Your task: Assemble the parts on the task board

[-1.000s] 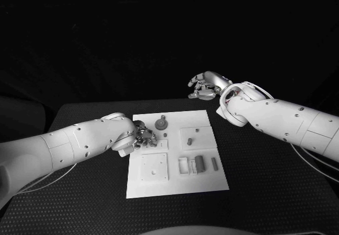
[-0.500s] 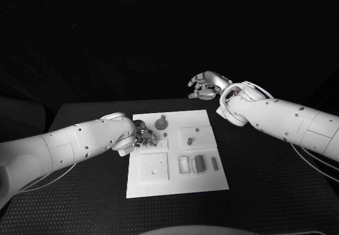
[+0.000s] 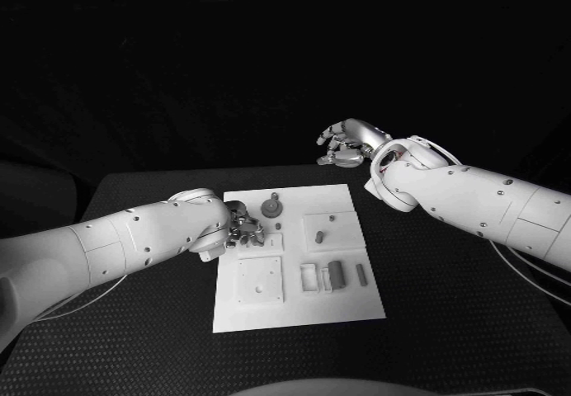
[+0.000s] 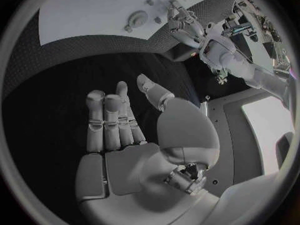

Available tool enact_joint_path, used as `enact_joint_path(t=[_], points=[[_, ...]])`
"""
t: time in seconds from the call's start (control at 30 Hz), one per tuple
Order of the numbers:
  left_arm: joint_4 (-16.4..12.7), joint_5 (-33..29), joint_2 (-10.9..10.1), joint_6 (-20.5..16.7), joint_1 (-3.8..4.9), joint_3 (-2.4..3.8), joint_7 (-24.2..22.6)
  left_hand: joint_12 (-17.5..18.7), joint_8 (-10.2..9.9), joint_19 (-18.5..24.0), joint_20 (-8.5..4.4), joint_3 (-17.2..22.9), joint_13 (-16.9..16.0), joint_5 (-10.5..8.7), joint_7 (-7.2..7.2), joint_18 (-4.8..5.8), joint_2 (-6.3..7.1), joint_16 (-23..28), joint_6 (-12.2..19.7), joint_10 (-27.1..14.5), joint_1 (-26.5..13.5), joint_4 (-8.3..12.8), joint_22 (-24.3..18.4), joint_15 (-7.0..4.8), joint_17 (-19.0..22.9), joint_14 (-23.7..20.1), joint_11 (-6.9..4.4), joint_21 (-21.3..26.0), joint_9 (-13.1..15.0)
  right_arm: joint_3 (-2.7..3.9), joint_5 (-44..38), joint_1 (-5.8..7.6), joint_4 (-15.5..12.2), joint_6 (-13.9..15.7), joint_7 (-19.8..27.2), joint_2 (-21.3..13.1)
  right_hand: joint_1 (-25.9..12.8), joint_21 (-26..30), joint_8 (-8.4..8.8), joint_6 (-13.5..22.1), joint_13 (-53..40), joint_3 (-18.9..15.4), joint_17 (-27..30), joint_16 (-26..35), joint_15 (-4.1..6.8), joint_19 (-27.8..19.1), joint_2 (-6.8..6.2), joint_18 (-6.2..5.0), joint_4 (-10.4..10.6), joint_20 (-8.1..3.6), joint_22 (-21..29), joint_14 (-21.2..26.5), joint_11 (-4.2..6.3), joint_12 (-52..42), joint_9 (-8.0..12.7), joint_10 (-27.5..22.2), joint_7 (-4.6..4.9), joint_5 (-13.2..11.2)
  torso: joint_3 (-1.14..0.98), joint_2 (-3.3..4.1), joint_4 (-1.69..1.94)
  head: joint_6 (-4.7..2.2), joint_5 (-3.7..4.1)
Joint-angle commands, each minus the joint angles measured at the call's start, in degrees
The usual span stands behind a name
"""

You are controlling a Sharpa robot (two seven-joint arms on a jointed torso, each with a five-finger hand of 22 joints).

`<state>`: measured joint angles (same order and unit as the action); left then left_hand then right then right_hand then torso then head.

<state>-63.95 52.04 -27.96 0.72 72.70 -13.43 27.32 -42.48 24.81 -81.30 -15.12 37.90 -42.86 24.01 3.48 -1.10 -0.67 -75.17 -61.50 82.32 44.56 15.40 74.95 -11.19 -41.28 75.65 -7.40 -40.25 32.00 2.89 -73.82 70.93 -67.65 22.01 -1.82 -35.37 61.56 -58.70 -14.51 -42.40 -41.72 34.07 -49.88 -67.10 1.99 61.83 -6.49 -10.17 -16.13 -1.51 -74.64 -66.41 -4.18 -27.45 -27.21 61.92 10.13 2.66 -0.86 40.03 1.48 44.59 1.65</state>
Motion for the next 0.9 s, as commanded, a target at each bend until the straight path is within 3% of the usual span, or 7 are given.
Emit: enact_joint_path(t=[0.03, 0.57, 0.9], points=[[0.1, 1.2, 0.2, 1.7, -0.13, -0.07, 0.6, -0.3, 1.0, 0.0, -0.01, 0.4, 0.1, 0.26, -5.54, -1.43, -1.19, -0.3, -11.3, -0.8, 0.8, -0.3, 1.1, -2.43, 0.1, -0.8, -0.45, -0.2, 20.1, 0.04, 0.0, 0.02, 0.0, -0.5, 0.2, 0.1, -0.4, 0.3, -0.15, 0.3, -0.1, -0.3, 0.1, 0.2, -0.08, 0.1, 0.33, -4.83, 0.0, -0.10, -0.1, 0.5, -0.28, 0.4, 0.0, -0.2, 0.85, 0.1, -0.02, 0.02, 0.00, 0.07, 0.00], [0.5, 0.8, 0.5, 2.6, -0.22, -0.08, 1.1, -1.1, 0.9, 0.2, 0.20, 0.2, 0.5, 0.65, -5.62, -1.34, -2.92, -1.1, -11.6, -1.0, -0.9, -0.5, 1.1, -2.39, 0.6, -1.0, -0.46, -0.5, 20.6, 0.04, 0.0, 0.02, 0.0, -0.5, 0.2, 0.0, -0.4, 0.3, -0.16, 0.3, -0.1, -0.2, 0.1, 0.2, -0.08, 0.1, 0.36, -4.83, 0.0, -0.10, -0.1, 0.5, -0.27, 0.4, 0.0, -0.2, 0.85, 0.1, -0.07, 0.05, -0.03, 0.34, 0.10], [1.0, 0.8, 1.1, 3.6, -0.30, -0.09, 1.4, -2.0, 0.9, 0.1, 0.30, 0.4, 0.6, 1.47, -5.79, -1.32, -3.26, -2.0, -12.1, -0.9, -1.6, -0.1, 1.2, -2.38, 0.8, -0.9, -0.50, -1.0, 21.0, 0.04, 0.0, 0.02, 0.0, -0.5, 0.2, 0.0, -0.3, 0.3, -0.16, 0.3, -0.1, -0.2, 0.1, 0.2, -0.07, 0.1, 0.38, -4.83, -0.1, -0.10, -0.1, 0.5, -0.27, 0.4, 0.0, -0.2, 0.85, 0.1, -0.03, 0.03, -0.03, 0.55, 0.07]])
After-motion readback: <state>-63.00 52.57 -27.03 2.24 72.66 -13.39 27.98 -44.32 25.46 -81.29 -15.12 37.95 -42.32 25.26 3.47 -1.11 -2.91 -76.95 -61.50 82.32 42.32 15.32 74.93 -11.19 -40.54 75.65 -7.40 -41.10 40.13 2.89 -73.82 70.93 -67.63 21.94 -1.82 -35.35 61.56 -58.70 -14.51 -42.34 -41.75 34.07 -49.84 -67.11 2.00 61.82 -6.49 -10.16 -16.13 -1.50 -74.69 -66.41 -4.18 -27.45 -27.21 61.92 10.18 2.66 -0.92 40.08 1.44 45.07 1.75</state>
